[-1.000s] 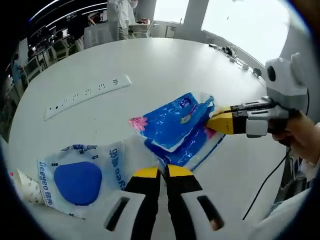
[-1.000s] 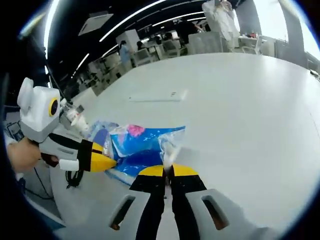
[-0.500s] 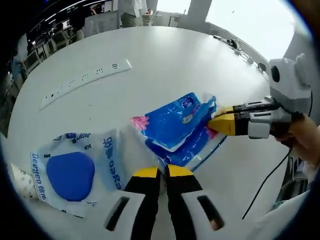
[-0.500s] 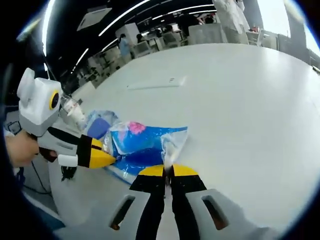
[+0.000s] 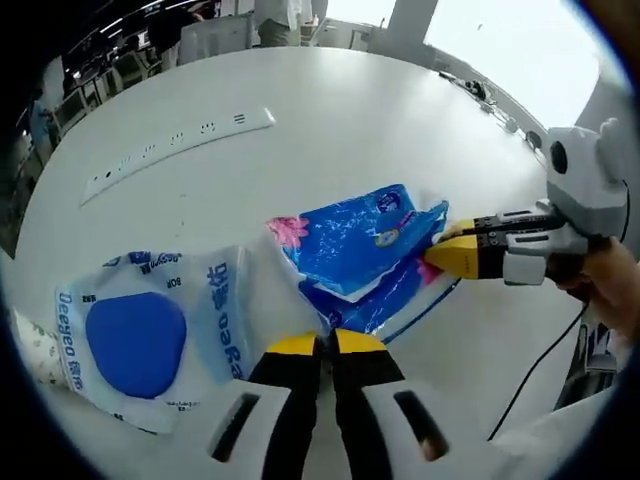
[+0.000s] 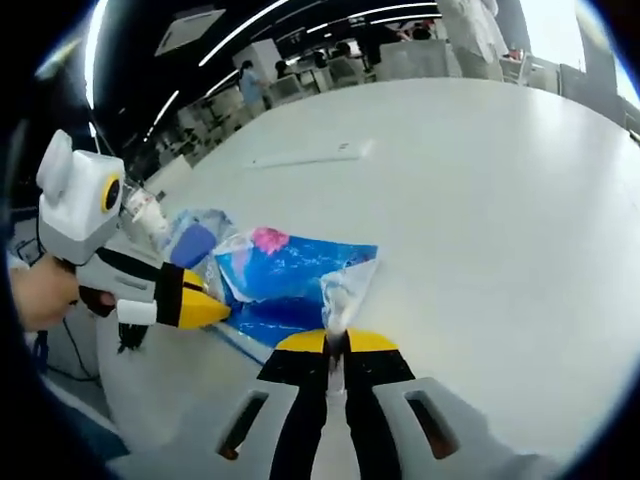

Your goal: Arrange the tabletop items into an orderly group along one side of the table until the central work area is clear of visible clutter.

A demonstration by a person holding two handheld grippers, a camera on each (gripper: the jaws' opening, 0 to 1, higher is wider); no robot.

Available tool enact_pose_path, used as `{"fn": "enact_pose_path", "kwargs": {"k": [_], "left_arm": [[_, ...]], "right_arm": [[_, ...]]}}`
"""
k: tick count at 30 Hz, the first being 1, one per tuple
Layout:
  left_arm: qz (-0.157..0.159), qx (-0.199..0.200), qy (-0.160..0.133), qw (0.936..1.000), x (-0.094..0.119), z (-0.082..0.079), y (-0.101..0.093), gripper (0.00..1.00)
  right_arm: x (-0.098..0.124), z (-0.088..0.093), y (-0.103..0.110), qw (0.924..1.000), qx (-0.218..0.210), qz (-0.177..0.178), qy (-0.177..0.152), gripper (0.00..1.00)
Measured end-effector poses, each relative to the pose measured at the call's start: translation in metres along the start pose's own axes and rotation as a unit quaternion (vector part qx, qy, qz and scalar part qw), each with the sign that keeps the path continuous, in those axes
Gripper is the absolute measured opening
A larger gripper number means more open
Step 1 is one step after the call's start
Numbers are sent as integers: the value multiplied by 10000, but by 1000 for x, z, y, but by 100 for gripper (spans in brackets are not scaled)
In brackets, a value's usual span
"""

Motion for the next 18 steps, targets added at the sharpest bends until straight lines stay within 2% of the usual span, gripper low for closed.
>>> {"fn": "enact_pose_path", "kwargs": {"k": [18], "left_arm": [[35,199,-127,9997,-1,-2,2,0]], "right_arm": [[1,-1,0,9998,-177,85,-55,4]]}}
Point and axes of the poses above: the point that each gripper's makers call its tool centre point, and the gripper's own axes: x roughly backward along the fingers, y roughly to its left, z roughly out of its underside, the point moved 1 cm from there along x, roughly backward along the fingers, and after that the axes turned 11 degrees about y, right-handed, at the moved point
